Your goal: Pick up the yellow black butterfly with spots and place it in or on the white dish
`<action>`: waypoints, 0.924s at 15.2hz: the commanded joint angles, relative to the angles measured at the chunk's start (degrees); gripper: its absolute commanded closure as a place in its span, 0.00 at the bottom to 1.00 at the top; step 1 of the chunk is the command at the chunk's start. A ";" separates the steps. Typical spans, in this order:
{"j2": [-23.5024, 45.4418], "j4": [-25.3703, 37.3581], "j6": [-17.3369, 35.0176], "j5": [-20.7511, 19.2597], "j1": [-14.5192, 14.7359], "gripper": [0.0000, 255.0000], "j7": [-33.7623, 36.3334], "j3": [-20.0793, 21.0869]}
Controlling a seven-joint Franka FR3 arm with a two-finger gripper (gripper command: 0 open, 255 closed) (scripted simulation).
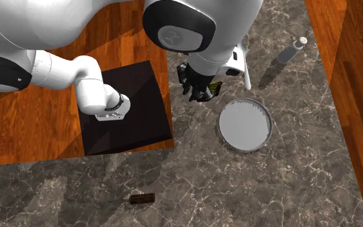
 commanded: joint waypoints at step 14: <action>17.33 22.21 -3.75 3.32 -3.00 1.00 -10.43 -5.71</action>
